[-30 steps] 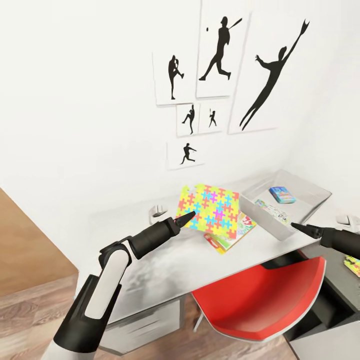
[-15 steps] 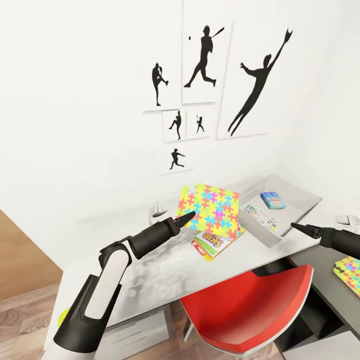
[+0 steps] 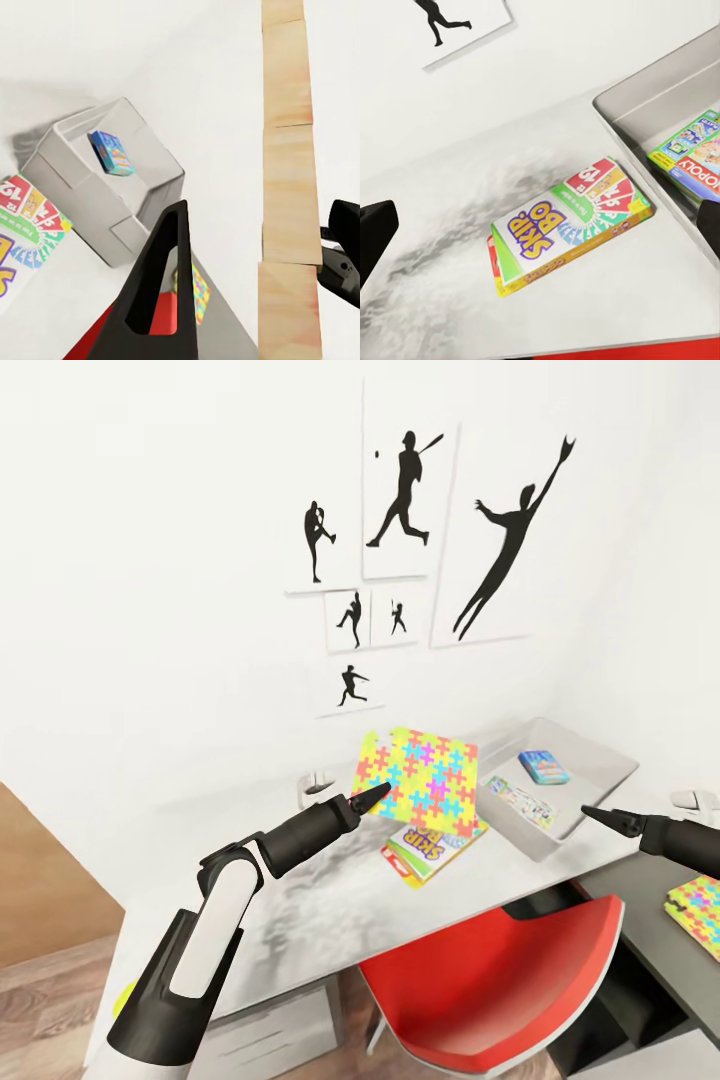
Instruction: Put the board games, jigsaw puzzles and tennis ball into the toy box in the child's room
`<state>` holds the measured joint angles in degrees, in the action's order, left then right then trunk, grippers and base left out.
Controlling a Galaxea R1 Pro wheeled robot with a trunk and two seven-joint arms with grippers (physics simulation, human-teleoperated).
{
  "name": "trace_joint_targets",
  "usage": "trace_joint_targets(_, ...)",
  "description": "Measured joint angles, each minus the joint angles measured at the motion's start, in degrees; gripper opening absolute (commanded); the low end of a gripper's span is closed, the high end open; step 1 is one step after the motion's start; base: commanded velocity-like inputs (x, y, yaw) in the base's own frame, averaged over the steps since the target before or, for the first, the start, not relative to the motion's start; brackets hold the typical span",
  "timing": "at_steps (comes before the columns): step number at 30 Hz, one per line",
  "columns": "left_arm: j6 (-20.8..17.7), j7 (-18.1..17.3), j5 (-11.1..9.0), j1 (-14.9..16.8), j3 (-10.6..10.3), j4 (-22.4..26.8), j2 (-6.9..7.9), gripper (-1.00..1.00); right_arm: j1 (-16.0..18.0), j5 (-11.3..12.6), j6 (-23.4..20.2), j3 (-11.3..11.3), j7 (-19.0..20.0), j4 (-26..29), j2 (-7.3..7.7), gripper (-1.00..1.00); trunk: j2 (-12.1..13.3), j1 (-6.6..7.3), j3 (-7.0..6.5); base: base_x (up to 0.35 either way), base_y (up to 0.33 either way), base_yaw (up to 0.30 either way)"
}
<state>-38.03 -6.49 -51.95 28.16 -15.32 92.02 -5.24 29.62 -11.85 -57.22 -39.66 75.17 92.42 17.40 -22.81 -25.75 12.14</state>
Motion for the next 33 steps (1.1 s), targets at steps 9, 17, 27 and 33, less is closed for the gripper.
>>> trace_joint_targets(9,0.0,0.0,0.0,0.0,0.0,0.0,0.02,-1.00,0.0,0.0,0.0,0.0,0.0,0.0,-0.07,1.00,0.0,0.00,-0.84,0.000,-0.163,0.000)
trace_joint_targets(17,0.0,0.1,0.1,0.0,0.0,0.0,0.02,-1.00,0.0,0.0,0.0,0.0,0.0,0.0,-0.18,1.00,0.0,0.00,-1.58,0.000,-0.266,0.000)
trace_joint_targets(27,0.0,0.2,0.2,0.0,0.0,-0.2,0.01,-1.00,0.0,0.0,0.0,0.0,0.0,0.0,-0.20,1.00,0.0,0.00,-2.51,0.015,-0.245,0.000)
trace_joint_targets(33,0.1,-0.2,0.0,-0.1,0.2,-0.3,0.14,-1.00,0.0,0.0,0.0,0.0,0.0,0.0,-0.18,1.00,0.0,0.00,-3.06,0.009,-0.070,-0.015)
